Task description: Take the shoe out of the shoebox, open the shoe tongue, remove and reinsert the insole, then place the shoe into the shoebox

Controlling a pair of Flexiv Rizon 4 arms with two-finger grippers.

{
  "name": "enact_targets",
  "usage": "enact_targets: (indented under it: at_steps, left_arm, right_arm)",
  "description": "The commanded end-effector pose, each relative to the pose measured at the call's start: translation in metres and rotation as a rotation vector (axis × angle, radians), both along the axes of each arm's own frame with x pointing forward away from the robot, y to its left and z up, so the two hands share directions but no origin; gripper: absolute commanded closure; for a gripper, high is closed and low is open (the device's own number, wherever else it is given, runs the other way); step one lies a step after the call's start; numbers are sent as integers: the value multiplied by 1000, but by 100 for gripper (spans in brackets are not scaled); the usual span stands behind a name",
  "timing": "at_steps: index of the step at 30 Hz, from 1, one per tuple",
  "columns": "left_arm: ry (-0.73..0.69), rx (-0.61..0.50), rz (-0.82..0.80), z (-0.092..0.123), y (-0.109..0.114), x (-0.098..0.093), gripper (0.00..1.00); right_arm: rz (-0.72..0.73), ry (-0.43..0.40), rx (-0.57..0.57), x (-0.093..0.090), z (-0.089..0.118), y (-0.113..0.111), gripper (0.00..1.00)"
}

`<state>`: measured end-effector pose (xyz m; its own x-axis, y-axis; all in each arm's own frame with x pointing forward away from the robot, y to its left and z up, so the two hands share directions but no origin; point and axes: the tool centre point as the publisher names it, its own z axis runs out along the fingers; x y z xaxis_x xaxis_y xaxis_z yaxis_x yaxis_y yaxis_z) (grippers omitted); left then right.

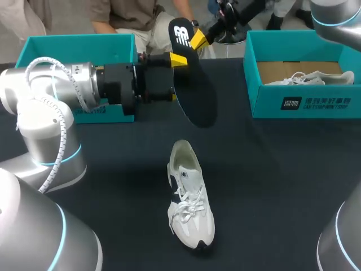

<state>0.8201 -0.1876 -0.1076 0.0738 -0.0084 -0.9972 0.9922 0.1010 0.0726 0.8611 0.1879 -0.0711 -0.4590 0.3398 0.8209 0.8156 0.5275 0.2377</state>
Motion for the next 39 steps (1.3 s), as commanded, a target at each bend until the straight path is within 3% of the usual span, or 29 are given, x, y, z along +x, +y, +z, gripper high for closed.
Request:
enact_targets:
  at_steps: [1,3,5,6,32,33,34,35,39]
  left_arm:
    - [-4,-8,-2,-3,0,0,47]
    - [-6,-12,-4,-3,-1,0,69]
    - [-8,-14,-4,-3,-1,0,96]
    - [-9,-15,-5,-3,-1,0,100]
    - [-22,-24,-22,-4,6,0,100]
    - [-22,-24,-23,-4,6,0,100]
    - [-23,-22,-23,-5,6,0,100]
    - [-24,-20,-24,-5,6,0,100]
    - [-25,-12,-27,-7,6,1,100]
  right_arm:
    - [3,1,4,2,-2,2,100]
    - [6,3,8,2,-3,3,100]
    - [6,5,11,2,-4,3,100]
    - [6,5,13,2,-4,4,100]
    - [-12,10,25,0,-10,3,100]
    - [-21,9,12,0,-11,2,78]
    - [-27,8,9,0,-11,0,17]
    - [-32,7,7,0,-11,-1,0]
    - [-69,-13,-25,0,-11,-11,0]
